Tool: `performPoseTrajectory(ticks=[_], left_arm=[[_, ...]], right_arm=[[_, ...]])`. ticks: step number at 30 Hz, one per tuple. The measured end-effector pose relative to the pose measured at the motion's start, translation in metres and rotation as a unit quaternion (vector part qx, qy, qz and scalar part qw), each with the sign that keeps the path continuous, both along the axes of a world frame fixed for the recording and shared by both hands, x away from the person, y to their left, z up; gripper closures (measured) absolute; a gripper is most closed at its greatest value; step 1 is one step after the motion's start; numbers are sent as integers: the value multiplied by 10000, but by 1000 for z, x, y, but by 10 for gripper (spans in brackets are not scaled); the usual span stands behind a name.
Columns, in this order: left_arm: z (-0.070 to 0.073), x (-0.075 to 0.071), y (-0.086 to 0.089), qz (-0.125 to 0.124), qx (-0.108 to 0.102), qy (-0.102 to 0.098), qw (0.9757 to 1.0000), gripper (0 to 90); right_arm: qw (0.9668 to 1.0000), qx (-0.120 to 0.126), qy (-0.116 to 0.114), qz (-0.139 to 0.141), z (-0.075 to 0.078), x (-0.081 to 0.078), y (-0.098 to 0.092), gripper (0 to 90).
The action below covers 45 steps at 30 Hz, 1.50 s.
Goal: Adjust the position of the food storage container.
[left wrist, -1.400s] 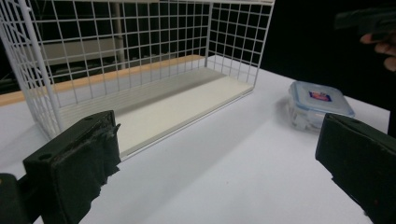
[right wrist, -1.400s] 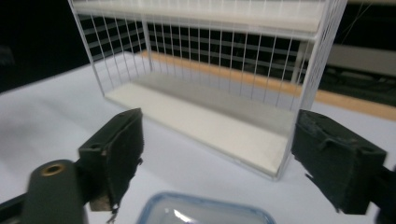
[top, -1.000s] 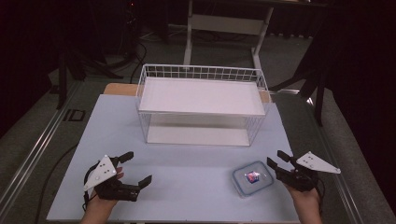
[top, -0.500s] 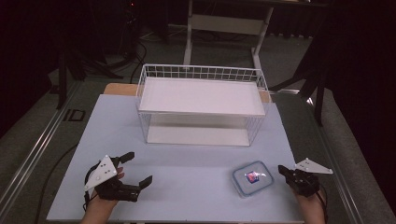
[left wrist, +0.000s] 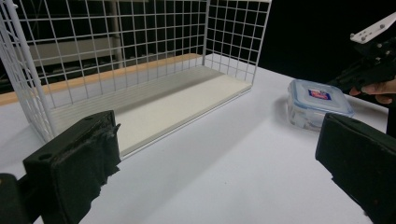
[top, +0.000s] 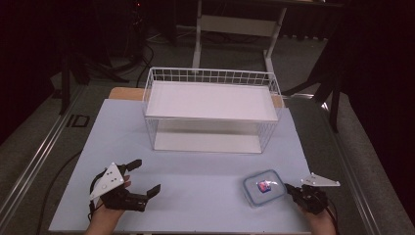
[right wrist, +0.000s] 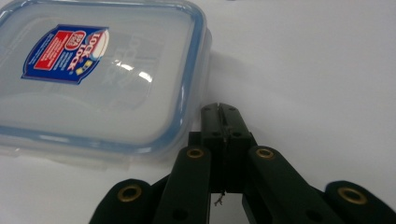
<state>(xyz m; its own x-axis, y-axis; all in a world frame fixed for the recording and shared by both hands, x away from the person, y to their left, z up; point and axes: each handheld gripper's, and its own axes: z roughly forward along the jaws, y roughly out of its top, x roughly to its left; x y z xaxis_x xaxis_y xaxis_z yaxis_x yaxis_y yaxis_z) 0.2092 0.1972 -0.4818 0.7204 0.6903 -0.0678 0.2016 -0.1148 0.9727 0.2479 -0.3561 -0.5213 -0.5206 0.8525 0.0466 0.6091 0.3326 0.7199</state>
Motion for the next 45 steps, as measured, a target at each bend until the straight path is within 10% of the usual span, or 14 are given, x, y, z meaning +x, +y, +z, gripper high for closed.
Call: performPoseTrajectory(ticks=[20,33,45], left_arm=[[-1,1,-3,-17,92,-5,10000,6],[-1,1,0,-3,58,-11,10000,6],[-1,1,-3,-26,119,-30,9999,6]], right_arm=[[9973,158,460,541,-1,14,58,900],[9964,60,361,760,-4,27,92,900],[9949,71,425,917,11,-19,79,900]])
